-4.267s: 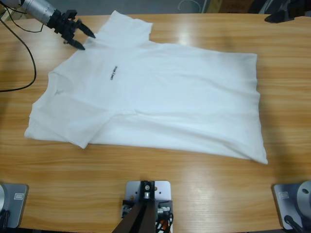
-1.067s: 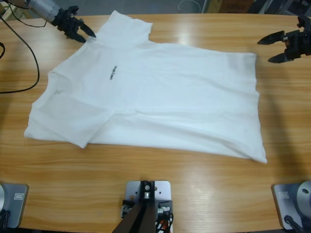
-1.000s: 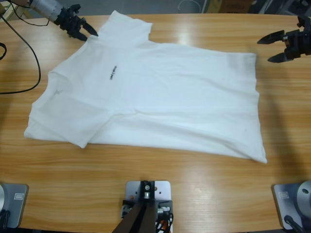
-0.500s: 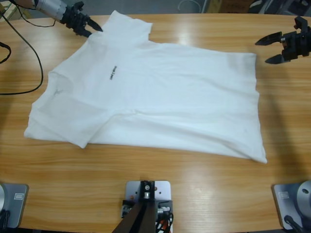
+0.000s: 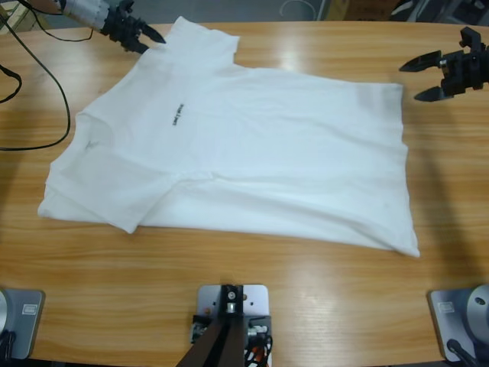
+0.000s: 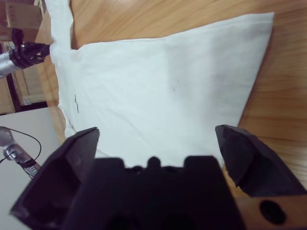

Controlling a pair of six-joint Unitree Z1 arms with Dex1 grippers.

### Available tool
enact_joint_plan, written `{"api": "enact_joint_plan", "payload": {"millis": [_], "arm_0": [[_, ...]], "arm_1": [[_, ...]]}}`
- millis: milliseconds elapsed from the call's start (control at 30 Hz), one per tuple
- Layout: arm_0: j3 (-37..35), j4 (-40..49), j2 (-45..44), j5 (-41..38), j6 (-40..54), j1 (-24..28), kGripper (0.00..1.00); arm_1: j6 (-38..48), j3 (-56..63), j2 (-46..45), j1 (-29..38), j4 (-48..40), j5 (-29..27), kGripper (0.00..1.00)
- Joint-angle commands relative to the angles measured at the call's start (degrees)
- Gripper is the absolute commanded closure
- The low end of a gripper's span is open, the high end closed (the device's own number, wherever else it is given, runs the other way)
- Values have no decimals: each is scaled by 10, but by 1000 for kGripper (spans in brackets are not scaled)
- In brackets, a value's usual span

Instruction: Fold clothes

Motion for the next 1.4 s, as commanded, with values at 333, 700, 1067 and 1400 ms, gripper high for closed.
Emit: {"api": "enact_joint_plan", "payload": {"millis": [333,700,1067,1400], "arm_0": [[-321,-23,87,-4,-19,-4,1000],[-320,-22,87,-6,-18,-4,1000],[-313,-16,61,-16,-22,12,1000],[-312,-10,61,-21,-22,14,1000]], "arm_1": [[-5,-5,31,-5,-10,8,139],[-7,-8,38,-5,-11,16,529],[9,21,1,-45,-11,-10,328],[14,29,54,-54,-57,1,299]]}}
